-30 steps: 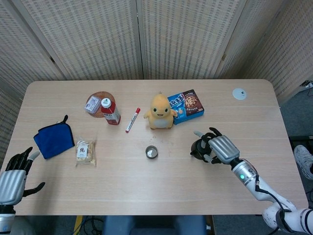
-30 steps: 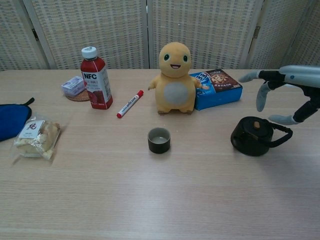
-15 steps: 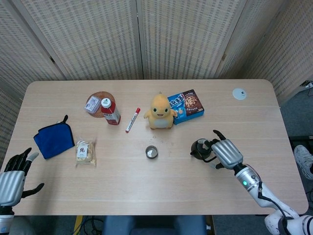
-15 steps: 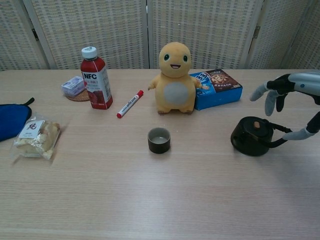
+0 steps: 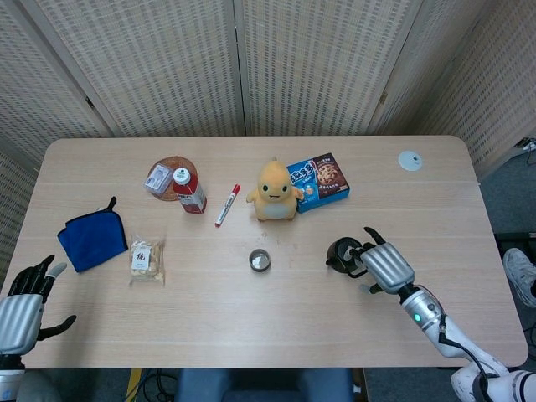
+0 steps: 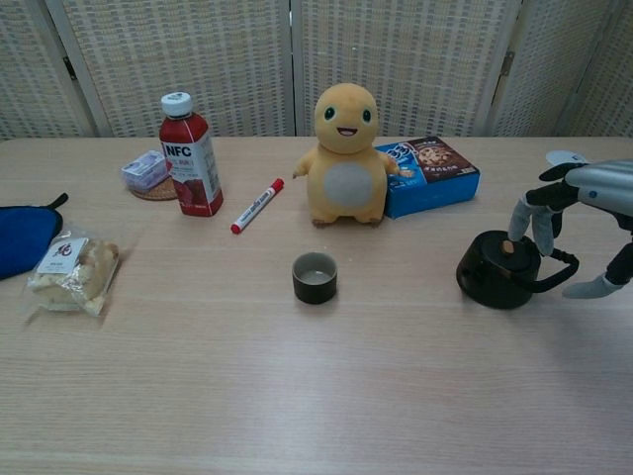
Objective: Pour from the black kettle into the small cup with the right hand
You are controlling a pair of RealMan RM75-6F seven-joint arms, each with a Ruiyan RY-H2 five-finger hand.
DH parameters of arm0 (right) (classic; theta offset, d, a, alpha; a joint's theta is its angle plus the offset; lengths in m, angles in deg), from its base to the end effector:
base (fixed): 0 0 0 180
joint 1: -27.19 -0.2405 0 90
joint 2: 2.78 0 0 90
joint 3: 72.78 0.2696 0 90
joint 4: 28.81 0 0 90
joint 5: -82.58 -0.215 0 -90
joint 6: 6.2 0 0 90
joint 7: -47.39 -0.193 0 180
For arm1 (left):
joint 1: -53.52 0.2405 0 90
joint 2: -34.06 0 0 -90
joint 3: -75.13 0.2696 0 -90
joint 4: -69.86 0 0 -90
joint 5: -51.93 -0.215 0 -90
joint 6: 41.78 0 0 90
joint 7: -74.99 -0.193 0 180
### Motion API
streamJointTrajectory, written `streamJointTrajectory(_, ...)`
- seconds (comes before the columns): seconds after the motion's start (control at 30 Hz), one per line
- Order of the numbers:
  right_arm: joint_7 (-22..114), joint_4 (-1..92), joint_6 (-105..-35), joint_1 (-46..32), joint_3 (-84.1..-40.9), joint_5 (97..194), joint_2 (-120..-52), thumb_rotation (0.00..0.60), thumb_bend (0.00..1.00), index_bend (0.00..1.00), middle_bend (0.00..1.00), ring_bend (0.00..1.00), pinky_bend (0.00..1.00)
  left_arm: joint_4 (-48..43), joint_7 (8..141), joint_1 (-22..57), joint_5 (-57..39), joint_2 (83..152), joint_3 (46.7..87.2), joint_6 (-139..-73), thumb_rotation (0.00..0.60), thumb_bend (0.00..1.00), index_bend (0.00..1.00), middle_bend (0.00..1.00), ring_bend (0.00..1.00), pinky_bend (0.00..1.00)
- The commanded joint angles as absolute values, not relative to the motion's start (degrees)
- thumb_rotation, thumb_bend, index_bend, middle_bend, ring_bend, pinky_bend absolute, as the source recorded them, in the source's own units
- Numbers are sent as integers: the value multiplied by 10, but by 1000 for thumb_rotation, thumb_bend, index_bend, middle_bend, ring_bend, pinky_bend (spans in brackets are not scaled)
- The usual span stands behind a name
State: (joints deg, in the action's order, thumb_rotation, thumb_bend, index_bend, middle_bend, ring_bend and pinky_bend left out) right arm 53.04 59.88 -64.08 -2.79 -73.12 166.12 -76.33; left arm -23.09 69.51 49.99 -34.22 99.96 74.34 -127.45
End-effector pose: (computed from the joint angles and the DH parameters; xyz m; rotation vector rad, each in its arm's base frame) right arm -0.2431 -0.3256 0.0191 1.9679 -0.9378 0.8037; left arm -0.3272 0.2157 0.1436 -1.4103 -0.8942 -0.8335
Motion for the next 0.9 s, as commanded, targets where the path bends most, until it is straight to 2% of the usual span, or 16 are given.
streamJointTrajectory(0.03, 534, 593, -639, -28, -732, 1661, -768, 600, 73, 380, 486, 380, 54, -231, 695, 500, -342, 999, 743, -1275, 600, 165, 122, 19, 87, 67)
streamJointTrajectory(0.17, 536, 580, -639, -26, -734, 1663, -776, 600, 65, 400, 487, 380, 51, -231, 695, 501, -342, 1000, 743, -1275, 600, 165, 122, 19, 86, 67)
streamJointTrajectory(0.33, 528, 563, -641, -25, -733, 1666, -788, 600, 5, 409, 487, 380, 41, -231, 692, 501, -341, 1001, 743, -1273, 600, 165, 122, 19, 86, 61)
streamJointTrajectory(0.53, 514, 545, -651, -21, -729, 1670, -801, 598, 0, 446, 498, 380, 0, -233, 689, 499, -339, 1002, 743, -1270, 600, 165, 122, 19, 85, 61)
streamJointTrajectory(0.73, 507, 537, -660, -17, -726, 1672, -810, 448, 0, 512, 532, 380, 0, -237, 697, 500, -337, 1000, 743, -1268, 597, 140, 125, 19, 80, 54)
streamJointTrajectory(0.83, 516, 535, -662, -15, -726, 1671, -813, 393, 0, 535, 543, 380, 0, -239, 708, 499, -338, 999, 743, -1267, 506, 117, 129, 19, 79, 48)
streamJointTrajectory(0.9, 518, 537, -660, -15, -726, 1669, -814, 382, 0, 542, 548, 380, 0, -238, 713, 499, -340, 998, 744, -1267, 420, 107, 130, 19, 79, 47)
